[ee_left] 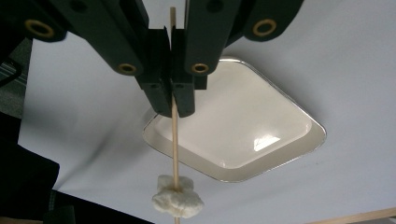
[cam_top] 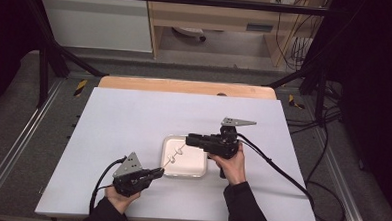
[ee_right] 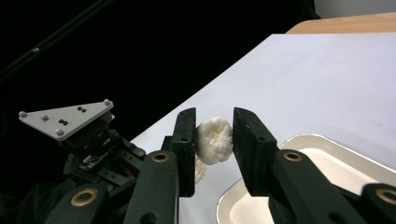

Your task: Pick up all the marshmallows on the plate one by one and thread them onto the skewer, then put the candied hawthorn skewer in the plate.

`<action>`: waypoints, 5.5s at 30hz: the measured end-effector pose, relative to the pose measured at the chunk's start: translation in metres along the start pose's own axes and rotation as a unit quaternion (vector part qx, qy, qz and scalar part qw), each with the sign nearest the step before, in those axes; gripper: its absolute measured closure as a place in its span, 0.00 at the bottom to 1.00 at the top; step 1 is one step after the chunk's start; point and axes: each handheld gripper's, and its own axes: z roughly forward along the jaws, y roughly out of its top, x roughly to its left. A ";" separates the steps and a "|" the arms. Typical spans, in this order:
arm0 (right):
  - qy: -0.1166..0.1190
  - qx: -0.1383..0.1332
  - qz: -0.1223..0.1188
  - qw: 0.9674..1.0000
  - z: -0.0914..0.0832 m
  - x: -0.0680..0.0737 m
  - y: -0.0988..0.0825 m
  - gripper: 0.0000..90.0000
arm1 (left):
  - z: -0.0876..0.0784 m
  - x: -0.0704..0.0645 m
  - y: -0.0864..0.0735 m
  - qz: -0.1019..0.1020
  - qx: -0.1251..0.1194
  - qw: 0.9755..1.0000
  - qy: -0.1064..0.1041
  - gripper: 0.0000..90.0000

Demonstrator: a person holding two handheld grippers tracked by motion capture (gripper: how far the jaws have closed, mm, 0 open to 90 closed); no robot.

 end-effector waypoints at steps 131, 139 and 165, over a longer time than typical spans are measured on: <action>-0.218 0.132 -0.139 0.957 -0.089 -0.033 -0.081 0.00 | 0.013 0.012 0.025 -0.029 0.059 0.998 0.024 0.98; -0.228 0.131 -0.137 0.955 -0.103 -0.035 -0.090 0.00 | 0.029 0.012 0.039 -0.021 0.075 0.997 0.028 0.98; -0.238 0.132 -0.122 0.954 -0.114 -0.039 -0.096 0.00 | 0.085 0.019 0.035 -0.060 0.153 0.983 0.080 0.98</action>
